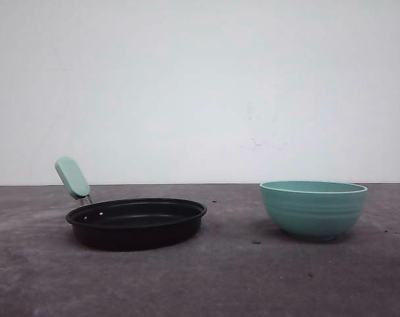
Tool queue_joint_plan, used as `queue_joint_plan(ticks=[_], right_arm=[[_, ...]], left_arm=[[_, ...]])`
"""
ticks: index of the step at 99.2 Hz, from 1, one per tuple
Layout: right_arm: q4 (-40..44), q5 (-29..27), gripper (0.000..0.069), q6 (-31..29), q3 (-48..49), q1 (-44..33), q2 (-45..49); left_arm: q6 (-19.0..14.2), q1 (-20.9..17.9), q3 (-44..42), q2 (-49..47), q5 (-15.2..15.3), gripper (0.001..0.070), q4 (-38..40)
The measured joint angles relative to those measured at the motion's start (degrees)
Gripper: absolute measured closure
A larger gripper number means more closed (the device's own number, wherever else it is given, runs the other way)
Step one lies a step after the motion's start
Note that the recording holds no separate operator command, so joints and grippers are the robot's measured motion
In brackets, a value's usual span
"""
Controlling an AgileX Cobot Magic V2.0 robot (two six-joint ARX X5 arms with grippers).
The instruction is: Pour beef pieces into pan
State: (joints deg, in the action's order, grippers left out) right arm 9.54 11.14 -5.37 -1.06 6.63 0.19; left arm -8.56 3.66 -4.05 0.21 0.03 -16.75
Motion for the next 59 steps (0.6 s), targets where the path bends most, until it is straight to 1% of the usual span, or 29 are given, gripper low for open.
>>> queue_joint_plan(ticks=[11,22,33,41,43,48,53,59], right_arm=[[0.0,0.0,0.0679,0.0,0.0,0.0,0.0],[0.0,0.0,0.0679,0.0,0.0,0.0,0.0],[0.0,0.5,0.0679,-0.6,0.0,0.0,0.0],[-0.2,0.7,0.0679,-2.2,0.0,0.0,0.0],[-0.4,0.7,0.0679,-2.7,0.0,0.0,0.0],[-0.8,0.7,0.0679,-4.3,0.1,0.0,0.0],[-1.7,0.7,0.0679,-6.0,0.1,0.0,0.0],[-2.8,0.6,0.0679,-7.7,0.1,0.0,0.0]], left_arm=[[0.5,0.0,0.0,0.0,0.3,0.0691,0.1],[4.2,0.0,0.1,0.0,2.8,0.0691,0.4],[6.0,0.0,0.1,0.0,2.9,0.0691,0.4],[6.1,0.0,0.2,0.0,2.8,0.0691,0.6],[5.9,0.0,0.2,0.0,2.6,0.0691,0.7],[3.5,0.0,0.4,0.0,0.8,0.0691,1.5],[0.0,0.0,0.7,0.0,-0.7,0.0691,2.5],[-4.7,0.0,1.0,0.0,-1.0,0.0691,3.8]])
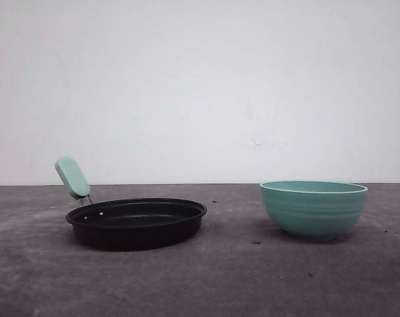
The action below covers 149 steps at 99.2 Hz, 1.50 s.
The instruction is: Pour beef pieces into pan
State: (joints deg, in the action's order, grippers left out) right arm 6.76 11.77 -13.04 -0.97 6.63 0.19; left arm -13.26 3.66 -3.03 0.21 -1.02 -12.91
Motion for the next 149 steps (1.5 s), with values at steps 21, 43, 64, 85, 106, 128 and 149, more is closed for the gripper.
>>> queue_joint_plan(ticks=[21,43,64,85,106,128,149], right_arm=[[-1.2,0.0,0.0679,-2.6,0.0,0.0,0.0],[-3.1,0.1,0.0681,-9.9,-2.0,0.0,0.1],[-1.7,-4.0,0.0682,-12.1,-14.8,0.0,2.1],[1.1,-4.4,0.0682,-7.9,-31.5,0.0,14.3],[10.8,-3.4,0.0682,-1.1,-50.4,0.0,30.0],[15.5,0.4,0.0671,3.5,-59.1,0.0,37.5],[17.4,1.2,0.0181,4.3,-59.1,0.0,39.2]], left_arm=[[-10.3,0.0,0.1,0.0,-4.2,0.0691,1.7],[-16.9,0.0,-3.4,0.5,-13.9,0.0691,-3.7],[-16.7,0.0,-16.9,7.6,-10.7,0.0691,-8.6],[-10.7,0.0,-35.0,24.8,-11.1,0.0691,-7.9],[-7.6,0.0,-53.4,41.0,-13.7,0.0691,-8.1],[-7.1,0.0,-58.8,45.5,-14.3,0.0542,-8.8],[-6.9,0.0,-58.8,45.5,-14.3,0.028,-12.2]])
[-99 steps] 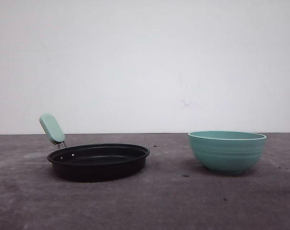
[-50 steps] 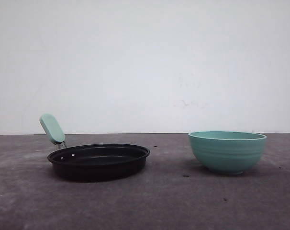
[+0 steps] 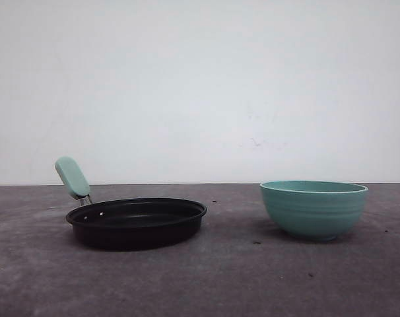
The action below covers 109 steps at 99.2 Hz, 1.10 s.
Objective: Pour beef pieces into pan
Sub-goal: 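Grasp the pan handle with the left gripper and lift the pan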
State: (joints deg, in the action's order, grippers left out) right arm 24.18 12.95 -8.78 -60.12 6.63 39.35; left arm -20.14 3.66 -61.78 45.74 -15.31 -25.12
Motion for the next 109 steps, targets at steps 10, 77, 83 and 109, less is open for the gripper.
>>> queue_joint_plan(ticks=[10,77,83,109], right_arm=[[0.5,0.0,0.004,0.0,0.0,0.0,1.2],[10.4,-1.0,0.0009,0.0,0.0,0.0,3.8],[11.6,-1.0,0.0009,0.0,0.0,0.0,3.3],[16.5,-1.0,0.0009,0.0,0.0,0.0,1.2]], left_arm=[[0.1,0.0,0.0,0.0,0.0,0.0183,-0.8],[-14.7,0.0,23.1,23.5,-5.5,0.0078,21.8],[-16.5,0.0,23.1,28.7,-10.0,0.0055,26.8],[-24.1,0.2,23.0,46.0,-17.2,0.004,41.4]])
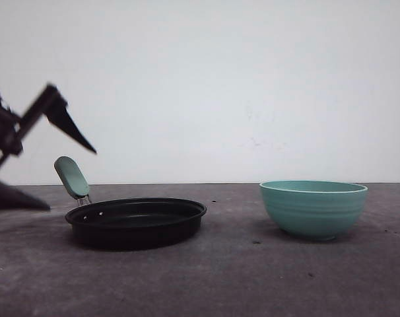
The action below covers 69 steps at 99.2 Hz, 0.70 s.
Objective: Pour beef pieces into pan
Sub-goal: 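Grasp the pan handle with the left gripper and lift the pan, then lower the right gripper to the mint-green bowl rim and grasp it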
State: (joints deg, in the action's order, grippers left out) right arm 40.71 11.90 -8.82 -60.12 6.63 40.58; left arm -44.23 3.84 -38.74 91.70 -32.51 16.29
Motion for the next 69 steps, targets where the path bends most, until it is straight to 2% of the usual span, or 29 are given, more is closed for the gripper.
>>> queue_joint_plan(ticks=[12,27,41,45,51,56,61,69], right_arm=[[2.1,-0.1,0.0009,0.0,0.0,0.0,-1.3],[3.8,-1.4,0.0009,-0.3,0.0,0.0,-2.7],[4.1,-1.4,0.0009,-1.1,0.0,0.0,-3.3],[4.5,-1.4,0.0009,-1.6,0.0,0.0,-3.5],[5.4,-1.4,0.0009,-2.0,0.0,0.0,-3.5],[6.2,-1.4,0.0009,-2.1,0.0,0.0,-3.5],[7.1,-1.4,0.0009,-2.2,0.0,0.0,-3.5],[9.0,-1.4,0.0009,-2.2,0.0,0.0,-3.5]], left_arm=[[-1.0,0.8,-0.1,2.5,0.0,0.0069,4.6],[-1.8,2.4,-1.4,4.9,0.7,0.0267,8.2],[-1.9,4.7,-3.8,7.0,0.7,0.0351,8.3],[-1.8,5.2,-3.9,7.2,1.1,0.0419,8.2],[-1.6,5.4,-3.9,7.3,1.4,0.056,8.3],[-1.4,5.4,-3.9,7.4,1.9,0.0625,8.1],[-1.7,5.4,-3.9,7.4,1.8,0.0653,8.5],[-1.5,5.3,-3.9,7.2,1.8,0.0657,8.0]])
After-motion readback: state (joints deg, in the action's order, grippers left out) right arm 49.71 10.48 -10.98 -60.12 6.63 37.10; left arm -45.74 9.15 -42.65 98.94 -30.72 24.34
